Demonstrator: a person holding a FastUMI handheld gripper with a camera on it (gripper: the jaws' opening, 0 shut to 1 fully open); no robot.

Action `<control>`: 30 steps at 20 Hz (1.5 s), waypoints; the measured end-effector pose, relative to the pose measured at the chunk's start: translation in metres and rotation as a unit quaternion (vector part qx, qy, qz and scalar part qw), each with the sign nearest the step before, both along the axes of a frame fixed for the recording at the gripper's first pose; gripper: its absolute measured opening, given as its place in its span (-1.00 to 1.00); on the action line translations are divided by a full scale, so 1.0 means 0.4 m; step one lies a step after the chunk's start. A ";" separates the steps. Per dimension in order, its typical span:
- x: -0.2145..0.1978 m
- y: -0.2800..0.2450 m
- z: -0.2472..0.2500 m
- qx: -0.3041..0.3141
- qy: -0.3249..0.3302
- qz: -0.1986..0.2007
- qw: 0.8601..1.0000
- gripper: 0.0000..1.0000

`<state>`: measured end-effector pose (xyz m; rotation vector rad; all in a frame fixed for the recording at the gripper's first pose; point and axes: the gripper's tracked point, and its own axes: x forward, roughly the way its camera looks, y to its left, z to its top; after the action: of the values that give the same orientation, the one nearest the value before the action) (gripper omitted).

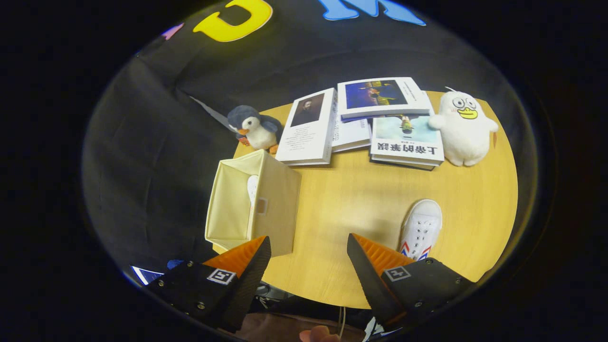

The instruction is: Open the storage box then place both shoes into the box .Put the left shoe in first, then the right shoe, with the right side of both shoes facing outward in a uniform manner.

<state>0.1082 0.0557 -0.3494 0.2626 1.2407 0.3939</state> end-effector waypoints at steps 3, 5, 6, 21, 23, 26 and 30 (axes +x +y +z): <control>-0.021 -0.074 -0.035 0.010 0.017 -0.039 0.999 0.95; -0.036 -0.118 -0.058 0.011 0.024 -0.053 0.998 0.95; -0.044 -0.145 -0.072 0.006 0.024 -0.056 0.998 0.95; -0.149 -0.438 -0.330 -0.069 0.083 -0.096 0.990 0.93; -0.161 -0.451 -0.365 -0.076 0.098 -0.094 0.988 0.89; -0.169 -0.473 -0.414 -0.097 0.110 -0.082 0.986 0.88; -0.163 -0.462 -0.459 -0.116 0.115 -0.060 0.985 0.83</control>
<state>0.0429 -0.1291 -0.5331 0.1851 1.4755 0.1138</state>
